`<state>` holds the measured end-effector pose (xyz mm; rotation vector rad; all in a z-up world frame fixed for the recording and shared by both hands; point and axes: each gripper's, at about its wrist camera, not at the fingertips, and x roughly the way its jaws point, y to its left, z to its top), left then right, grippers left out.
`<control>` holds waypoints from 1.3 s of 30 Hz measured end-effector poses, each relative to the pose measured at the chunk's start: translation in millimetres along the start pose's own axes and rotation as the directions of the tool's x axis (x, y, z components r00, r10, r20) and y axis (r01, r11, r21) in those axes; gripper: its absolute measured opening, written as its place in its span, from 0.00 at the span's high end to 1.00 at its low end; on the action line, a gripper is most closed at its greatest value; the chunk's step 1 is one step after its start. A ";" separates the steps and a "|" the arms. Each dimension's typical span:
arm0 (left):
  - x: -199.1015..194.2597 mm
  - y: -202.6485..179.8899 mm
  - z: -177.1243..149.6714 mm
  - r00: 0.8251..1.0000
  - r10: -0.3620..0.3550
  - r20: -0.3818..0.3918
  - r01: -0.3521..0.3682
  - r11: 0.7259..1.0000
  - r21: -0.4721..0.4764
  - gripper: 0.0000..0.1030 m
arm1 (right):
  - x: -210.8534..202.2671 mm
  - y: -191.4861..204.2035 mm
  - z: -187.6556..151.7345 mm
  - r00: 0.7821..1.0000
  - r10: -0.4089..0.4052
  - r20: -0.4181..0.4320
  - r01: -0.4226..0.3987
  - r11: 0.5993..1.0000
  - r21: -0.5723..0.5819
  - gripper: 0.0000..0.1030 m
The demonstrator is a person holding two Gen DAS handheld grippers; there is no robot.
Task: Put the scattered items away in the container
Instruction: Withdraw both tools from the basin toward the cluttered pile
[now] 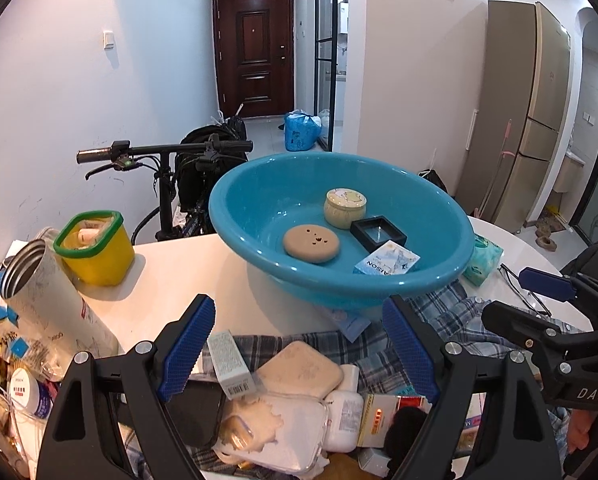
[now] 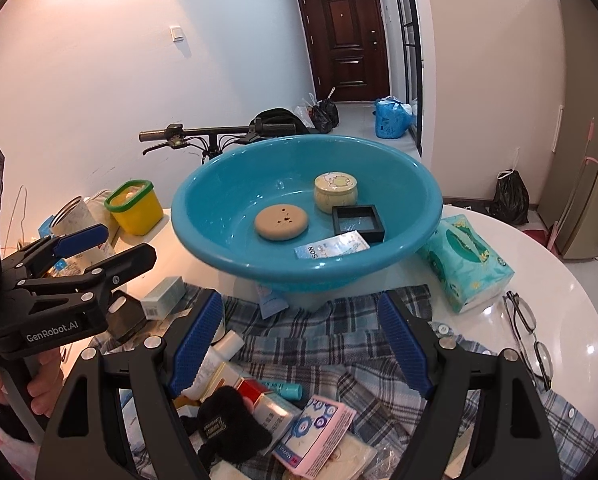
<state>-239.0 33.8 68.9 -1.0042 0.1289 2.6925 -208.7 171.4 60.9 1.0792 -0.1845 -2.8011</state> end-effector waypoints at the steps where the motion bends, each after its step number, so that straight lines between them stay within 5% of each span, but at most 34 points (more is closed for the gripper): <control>1: -0.7 0.0 -1.1 1.000 -0.001 -0.002 0.001 1.000 0.000 0.15 | -0.7 0.8 -1.2 1.000 0.000 -0.002 0.000 1.000 -0.001 0.23; 21: 2.5 13.9 -21.8 0.999 -0.007 -0.042 0.006 1.000 -0.022 0.15 | 24.5 29.3 -20.9 0.995 0.012 -0.097 -0.020 0.997 -0.080 0.24; 29: 20.1 20.6 -30.7 0.996 -0.003 -0.085 0.002 1.000 -0.014 0.15 | 54.3 35.7 -22.7 0.978 0.066 -0.196 -0.087 0.991 -0.100 0.46; 33: 35.2 26.1 -32.9 0.991 -0.015 -0.136 0.012 1.000 -0.023 0.32 | 66.5 36.3 -22.1 0.969 0.084 -0.230 -0.115 0.985 -0.124 0.57; 35: 41.9 28.1 -34.4 0.989 -0.013 -0.150 0.010 1.000 -0.024 0.33 | 74.2 37.2 -22.4 0.965 0.085 -0.246 -0.123 0.982 -0.144 0.68; 39: 54.0 28.1 -36.2 0.985 -0.011 -0.174 0.009 1.000 -0.011 0.39 | 89.7 37.7 -23.5 0.959 0.088 -0.270 -0.137 0.976 -0.170 0.72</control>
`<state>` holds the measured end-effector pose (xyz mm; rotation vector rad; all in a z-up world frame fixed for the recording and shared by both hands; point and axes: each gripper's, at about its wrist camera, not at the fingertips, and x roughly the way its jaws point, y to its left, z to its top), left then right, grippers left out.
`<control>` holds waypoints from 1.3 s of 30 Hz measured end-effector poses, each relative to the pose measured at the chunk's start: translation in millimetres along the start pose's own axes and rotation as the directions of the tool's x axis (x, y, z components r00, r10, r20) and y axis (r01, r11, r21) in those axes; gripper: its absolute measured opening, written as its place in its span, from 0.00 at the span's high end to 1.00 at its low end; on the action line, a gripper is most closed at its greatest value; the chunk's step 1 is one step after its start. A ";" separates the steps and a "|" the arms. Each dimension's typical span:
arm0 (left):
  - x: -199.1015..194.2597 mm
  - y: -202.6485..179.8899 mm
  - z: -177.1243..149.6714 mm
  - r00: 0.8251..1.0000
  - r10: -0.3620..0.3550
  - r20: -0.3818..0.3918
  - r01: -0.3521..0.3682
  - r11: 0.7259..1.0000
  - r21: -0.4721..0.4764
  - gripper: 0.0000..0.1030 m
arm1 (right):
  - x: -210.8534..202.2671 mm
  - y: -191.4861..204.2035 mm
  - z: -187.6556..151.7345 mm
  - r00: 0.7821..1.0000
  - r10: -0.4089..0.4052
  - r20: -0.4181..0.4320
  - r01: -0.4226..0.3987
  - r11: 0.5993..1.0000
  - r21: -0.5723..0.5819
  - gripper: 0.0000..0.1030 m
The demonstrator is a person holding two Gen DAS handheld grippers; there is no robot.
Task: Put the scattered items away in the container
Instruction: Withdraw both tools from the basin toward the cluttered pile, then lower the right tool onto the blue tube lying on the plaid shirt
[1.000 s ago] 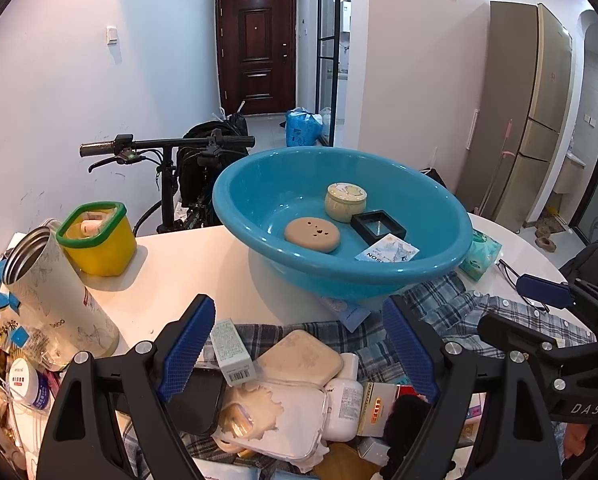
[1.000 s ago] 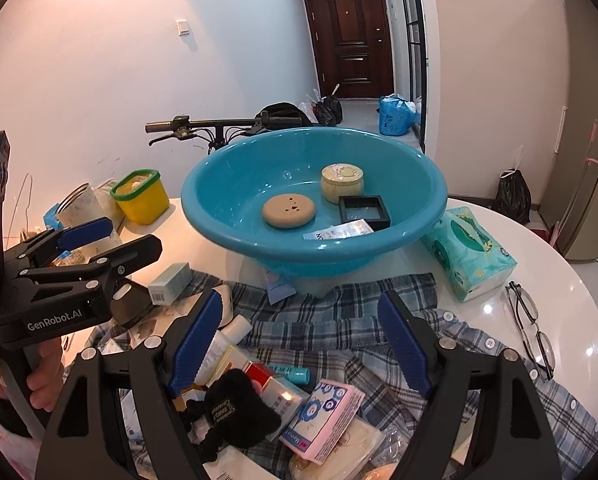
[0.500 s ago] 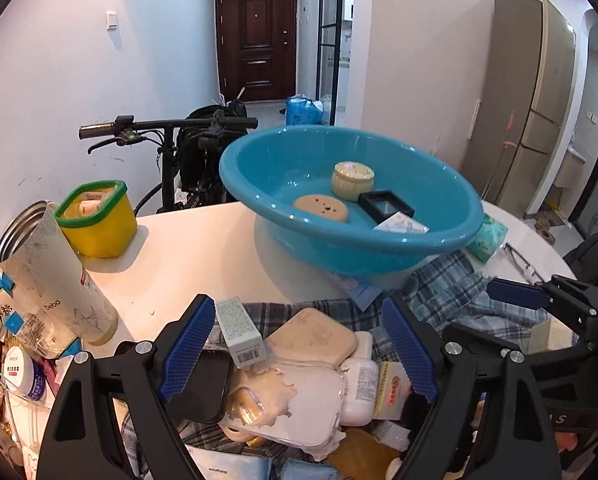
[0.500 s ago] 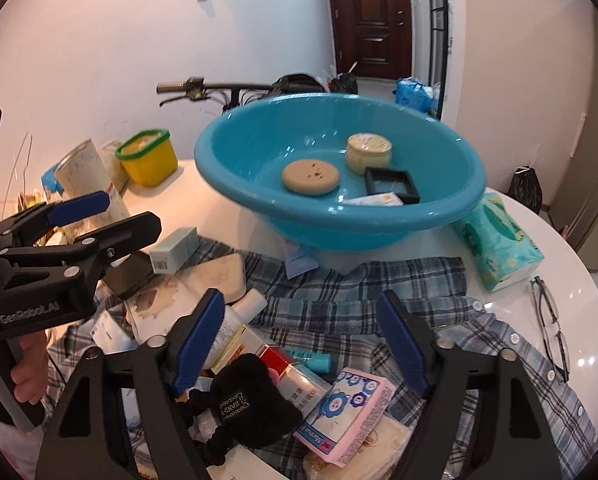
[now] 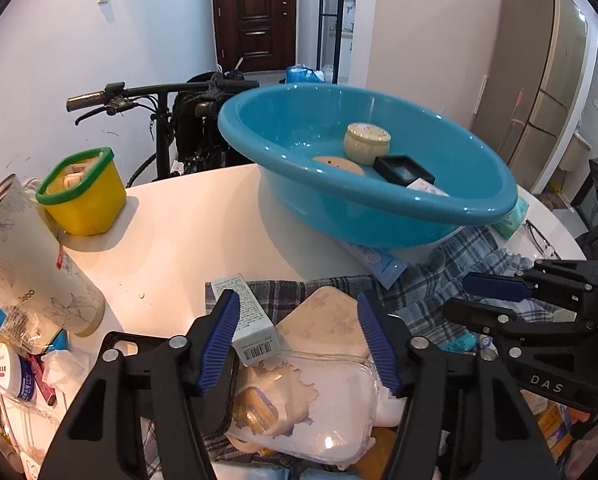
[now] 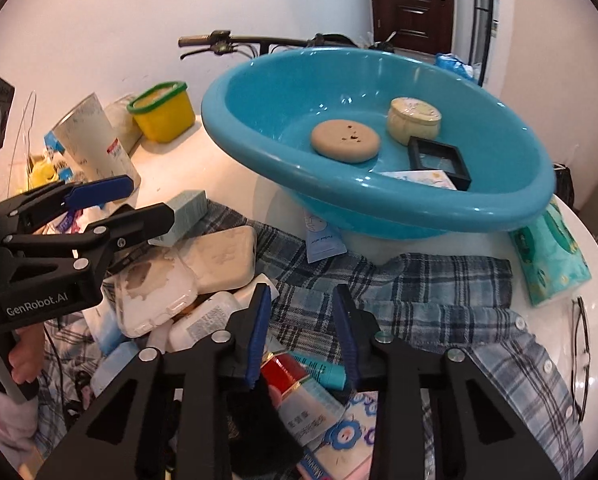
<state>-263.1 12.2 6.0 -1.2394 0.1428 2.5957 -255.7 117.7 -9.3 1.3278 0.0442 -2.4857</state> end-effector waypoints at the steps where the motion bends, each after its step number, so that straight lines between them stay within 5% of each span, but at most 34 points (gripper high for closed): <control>1: 3.0 -0.3 0.1 1.000 0.001 -0.005 -0.001 1.000 0.002 0.39 | 3.4 -0.1 0.8 1.000 -0.001 -0.002 0.001 1.000 -0.010 0.72; 10: 19.1 2.6 8.7 1.000 -0.008 -0.012 0.008 1.000 0.019 0.39 | 29.8 3.5 12.2 1.000 0.003 -0.018 -0.005 0.993 -0.115 0.72; 22: 40.6 7.2 9.0 0.999 -0.010 -0.042 0.011 1.000 0.024 0.39 | 60.1 -1.1 17.0 0.997 -0.040 -0.066 0.033 0.994 -0.106 0.72; 24: 41.3 7.4 9.8 0.999 -0.014 -0.041 0.015 1.000 0.022 0.39 | 61.6 -1.1 18.5 0.996 -0.047 -0.071 0.039 0.994 -0.103 0.68; 27: 40.7 7.0 10.8 0.999 -0.015 -0.036 0.015 1.000 0.024 0.39 | 63.6 -0.5 21.5 0.995 -0.070 -0.071 0.063 0.993 -0.099 0.49; 39: 42.9 12.6 13.7 0.999 -0.026 -0.036 0.027 1.000 0.010 0.39 | 76.5 -1.9 33.0 0.986 -0.123 -0.109 0.115 0.990 -0.078 0.49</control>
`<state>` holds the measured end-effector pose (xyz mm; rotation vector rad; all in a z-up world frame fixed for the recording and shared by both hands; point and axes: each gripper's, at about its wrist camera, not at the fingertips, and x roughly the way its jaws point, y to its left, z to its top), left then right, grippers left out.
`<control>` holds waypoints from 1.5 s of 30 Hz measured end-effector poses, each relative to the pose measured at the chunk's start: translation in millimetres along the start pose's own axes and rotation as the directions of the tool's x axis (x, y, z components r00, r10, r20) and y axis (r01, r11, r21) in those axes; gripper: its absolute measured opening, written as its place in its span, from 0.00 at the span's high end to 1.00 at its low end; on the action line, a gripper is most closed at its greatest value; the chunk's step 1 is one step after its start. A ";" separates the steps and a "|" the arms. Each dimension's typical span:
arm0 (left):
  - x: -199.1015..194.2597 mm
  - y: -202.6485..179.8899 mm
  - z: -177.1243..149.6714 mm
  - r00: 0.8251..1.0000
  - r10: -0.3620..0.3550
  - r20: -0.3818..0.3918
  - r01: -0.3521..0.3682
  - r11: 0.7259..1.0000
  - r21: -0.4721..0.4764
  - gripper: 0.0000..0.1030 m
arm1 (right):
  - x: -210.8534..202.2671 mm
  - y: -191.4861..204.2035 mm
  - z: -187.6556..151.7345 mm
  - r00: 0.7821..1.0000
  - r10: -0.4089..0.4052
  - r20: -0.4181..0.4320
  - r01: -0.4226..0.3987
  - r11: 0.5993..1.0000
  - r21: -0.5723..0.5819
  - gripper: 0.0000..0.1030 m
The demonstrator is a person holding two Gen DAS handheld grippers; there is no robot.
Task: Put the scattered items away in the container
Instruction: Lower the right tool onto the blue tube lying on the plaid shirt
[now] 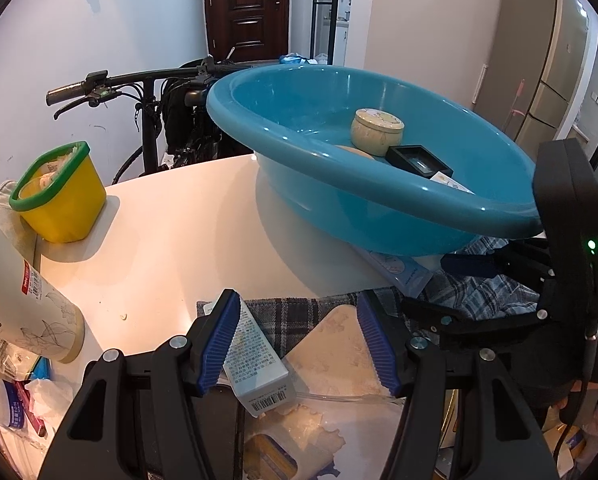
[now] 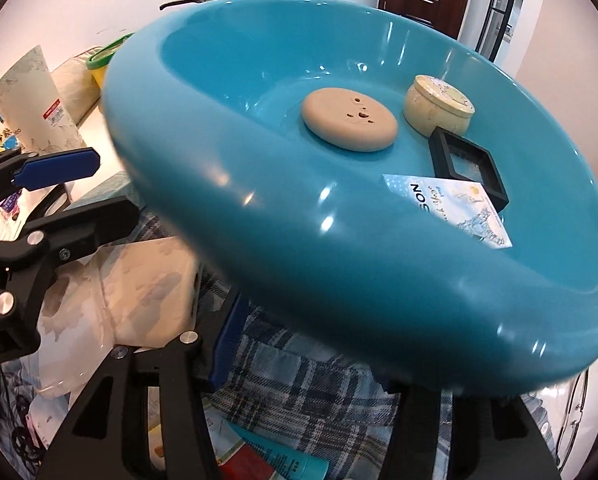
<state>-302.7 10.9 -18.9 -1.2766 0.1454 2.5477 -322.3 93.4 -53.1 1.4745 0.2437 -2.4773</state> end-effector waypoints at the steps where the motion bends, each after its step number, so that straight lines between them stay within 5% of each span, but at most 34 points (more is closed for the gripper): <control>1: 0.4 0.2 0.2 1.000 -0.001 0.000 0.001 1.000 -0.001 0.39 | 1.2 -0.9 1.3 1.000 -0.007 -0.005 0.007 1.000 0.002 0.49; 10: 3.4 2.9 0.5 1.000 -0.011 -0.001 0.011 1.000 -0.006 0.39 | 15.3 -4.3 6.8 0.999 0.001 -0.054 0.000 1.000 0.020 0.49; 12: 3.5 3.4 -0.2 1.000 -0.013 -0.001 0.013 1.000 -0.010 0.39 | 14.8 -4.9 6.9 0.999 0.011 -0.053 -0.010 1.000 0.023 0.53; 14: 2.5 3.5 -1.0 1.000 -0.015 -0.003 0.015 1.000 -0.011 0.39 | 12.4 -5.2 6.1 0.999 0.019 -0.047 -0.017 0.999 0.027 0.68; 24: -10.9 -4.0 -3.4 1.000 -0.020 0.010 0.020 1.000 0.006 0.39 | -14.4 10.9 -6.6 0.999 -0.052 0.003 0.052 0.998 -0.036 0.69; 37: -19.8 -14.9 -11.2 1.000 -0.019 0.008 0.019 0.999 0.029 0.39 | -53.1 2.0 -45.1 0.998 0.052 0.020 -0.052 0.999 -0.008 0.69; 45: -28.6 -27.2 -18.0 1.000 -0.019 0.012 0.018 0.999 0.035 0.39 | -75.8 2.5 -64.4 0.998 0.043 0.054 -0.043 0.999 0.006 0.69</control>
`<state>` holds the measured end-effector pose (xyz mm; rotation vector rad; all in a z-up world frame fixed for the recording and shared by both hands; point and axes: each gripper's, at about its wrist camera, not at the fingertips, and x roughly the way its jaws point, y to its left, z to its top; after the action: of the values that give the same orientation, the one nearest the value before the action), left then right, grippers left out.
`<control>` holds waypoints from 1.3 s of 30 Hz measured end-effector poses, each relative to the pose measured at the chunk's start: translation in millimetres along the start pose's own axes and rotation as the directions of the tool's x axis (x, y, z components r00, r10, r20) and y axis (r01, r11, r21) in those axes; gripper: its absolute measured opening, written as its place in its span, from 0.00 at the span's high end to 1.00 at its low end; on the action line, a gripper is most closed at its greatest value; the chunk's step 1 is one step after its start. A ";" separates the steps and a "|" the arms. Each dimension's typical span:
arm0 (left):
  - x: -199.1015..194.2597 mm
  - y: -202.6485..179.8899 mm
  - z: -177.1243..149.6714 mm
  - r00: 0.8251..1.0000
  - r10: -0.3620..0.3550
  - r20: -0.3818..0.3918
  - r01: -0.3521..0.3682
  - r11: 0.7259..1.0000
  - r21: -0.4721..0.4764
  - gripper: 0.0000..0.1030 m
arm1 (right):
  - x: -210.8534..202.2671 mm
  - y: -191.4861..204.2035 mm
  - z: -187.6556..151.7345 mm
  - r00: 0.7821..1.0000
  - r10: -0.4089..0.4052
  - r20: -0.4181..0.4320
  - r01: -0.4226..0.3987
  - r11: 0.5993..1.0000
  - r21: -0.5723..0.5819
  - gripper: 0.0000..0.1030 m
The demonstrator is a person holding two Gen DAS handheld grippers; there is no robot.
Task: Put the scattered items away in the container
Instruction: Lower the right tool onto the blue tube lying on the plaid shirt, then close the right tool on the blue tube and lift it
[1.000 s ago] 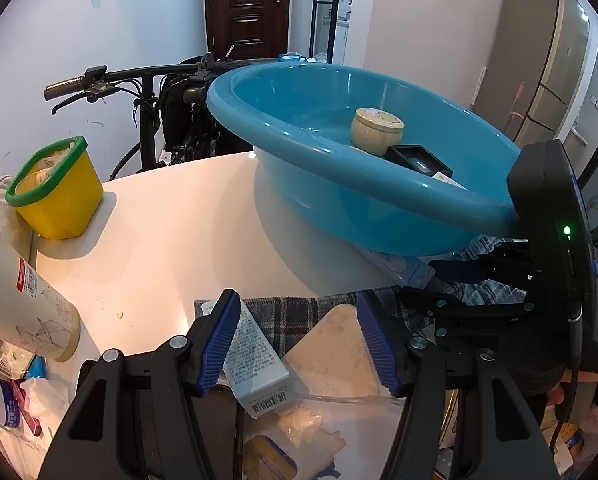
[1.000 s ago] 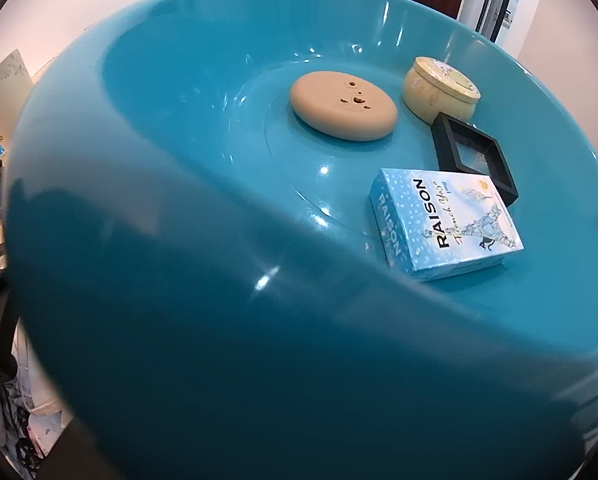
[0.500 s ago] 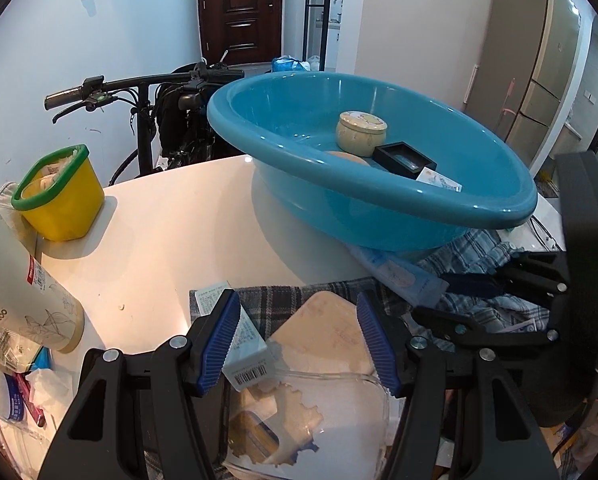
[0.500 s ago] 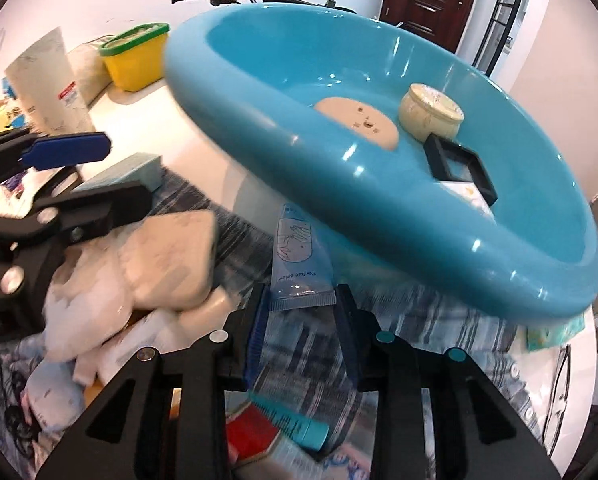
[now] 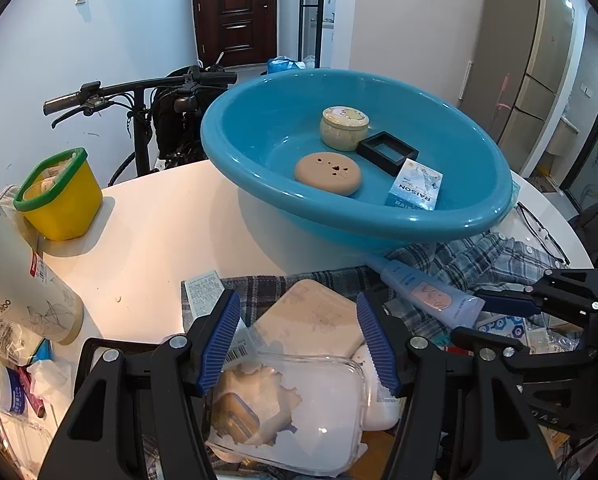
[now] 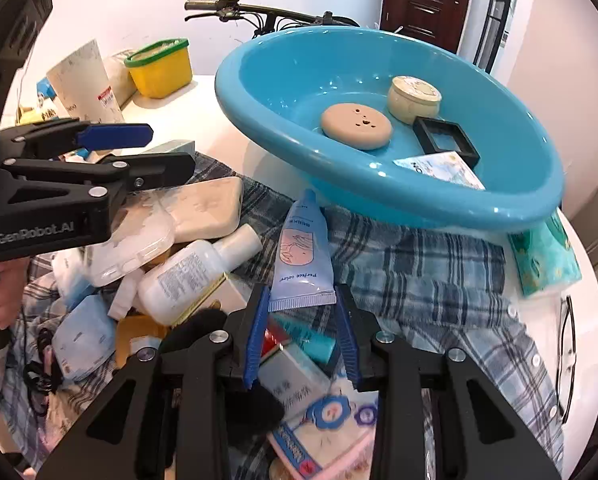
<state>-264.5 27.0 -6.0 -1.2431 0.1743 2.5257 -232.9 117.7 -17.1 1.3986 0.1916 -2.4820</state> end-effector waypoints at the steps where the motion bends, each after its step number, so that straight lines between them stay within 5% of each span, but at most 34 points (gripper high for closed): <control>1: -1.2 -1.8 -1.0 1.000 0.000 -0.001 0.000 1.000 0.001 0.39 | -1.9 -1.3 -2.0 1.000 -0.001 0.002 0.001 1.000 0.005 0.69; 28: -7.4 -16.7 -30.5 0.998 -0.023 -0.053 0.024 1.000 0.006 0.32 | -32.6 -24.7 -36.8 0.999 0.016 0.043 -0.020 0.995 0.098 0.68; 32: -12.1 -11.9 -22.7 0.999 -0.027 -0.019 0.027 1.000 -0.016 0.21 | -31.1 -32.8 -29.8 0.998 0.024 0.063 -0.032 0.991 0.129 0.61; 39: -10.4 -17.7 -2.1 1.000 -0.029 0.000 0.029 0.999 -0.015 0.21 | -34.0 -48.4 -11.1 0.993 0.020 0.113 -0.043 0.979 0.201 0.53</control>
<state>-251.0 40.8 1.5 -1.2420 0.1366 2.5065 -222.2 172.7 5.0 1.3209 -0.1096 -2.6041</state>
